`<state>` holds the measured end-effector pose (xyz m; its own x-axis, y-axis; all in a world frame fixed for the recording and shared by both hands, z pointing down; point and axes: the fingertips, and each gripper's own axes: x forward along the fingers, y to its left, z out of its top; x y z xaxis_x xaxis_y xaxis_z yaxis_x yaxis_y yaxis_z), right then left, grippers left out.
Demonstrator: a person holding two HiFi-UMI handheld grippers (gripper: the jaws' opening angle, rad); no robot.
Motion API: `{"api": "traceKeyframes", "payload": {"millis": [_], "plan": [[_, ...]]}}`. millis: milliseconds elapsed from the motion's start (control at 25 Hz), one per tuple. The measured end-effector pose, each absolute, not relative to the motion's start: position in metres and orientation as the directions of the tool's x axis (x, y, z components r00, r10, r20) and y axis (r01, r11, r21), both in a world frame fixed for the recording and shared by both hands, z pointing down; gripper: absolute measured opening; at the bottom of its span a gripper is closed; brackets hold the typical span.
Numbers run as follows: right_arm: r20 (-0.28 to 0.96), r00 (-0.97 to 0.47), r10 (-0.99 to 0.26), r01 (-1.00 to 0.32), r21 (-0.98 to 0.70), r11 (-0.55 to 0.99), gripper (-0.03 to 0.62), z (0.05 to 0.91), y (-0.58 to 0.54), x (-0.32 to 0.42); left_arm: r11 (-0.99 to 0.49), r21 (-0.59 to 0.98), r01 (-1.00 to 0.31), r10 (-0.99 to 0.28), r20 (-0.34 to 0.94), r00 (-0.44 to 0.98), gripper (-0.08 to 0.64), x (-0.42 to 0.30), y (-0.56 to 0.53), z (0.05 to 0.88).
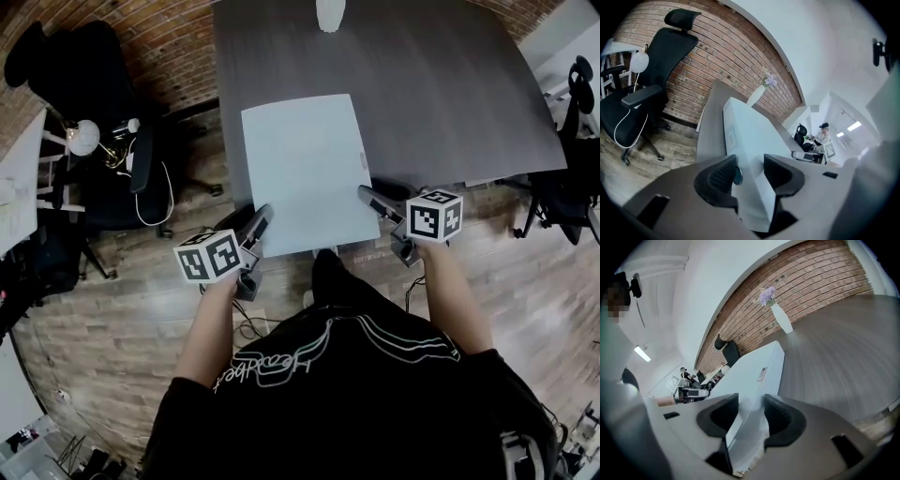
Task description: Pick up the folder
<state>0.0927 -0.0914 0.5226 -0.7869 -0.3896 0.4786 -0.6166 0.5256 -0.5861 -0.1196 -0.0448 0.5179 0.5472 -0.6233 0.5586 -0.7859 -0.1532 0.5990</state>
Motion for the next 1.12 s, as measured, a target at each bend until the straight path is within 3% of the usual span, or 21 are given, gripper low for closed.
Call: {"api": "traceKeyframes", "payload": {"millis": [960, 1120], "plan": [[0.465, -0.792, -0.395, -0.610, -0.630, 0.482, 0.150, 0.519, -0.061, 0.097, -0.142, 0.611, -0.778, -0.626, 0.554, 0.549, 0.192, -0.117, -0.015, 0.512], [0.425, -0.815, -0.394, -0.579, -0.634, 0.513, 0.224, 0.514, -0.059, 0.094, -0.155, 0.635, -0.756, -0.602, 0.546, 0.582, 0.233, -0.116, -0.012, 0.513]]}}
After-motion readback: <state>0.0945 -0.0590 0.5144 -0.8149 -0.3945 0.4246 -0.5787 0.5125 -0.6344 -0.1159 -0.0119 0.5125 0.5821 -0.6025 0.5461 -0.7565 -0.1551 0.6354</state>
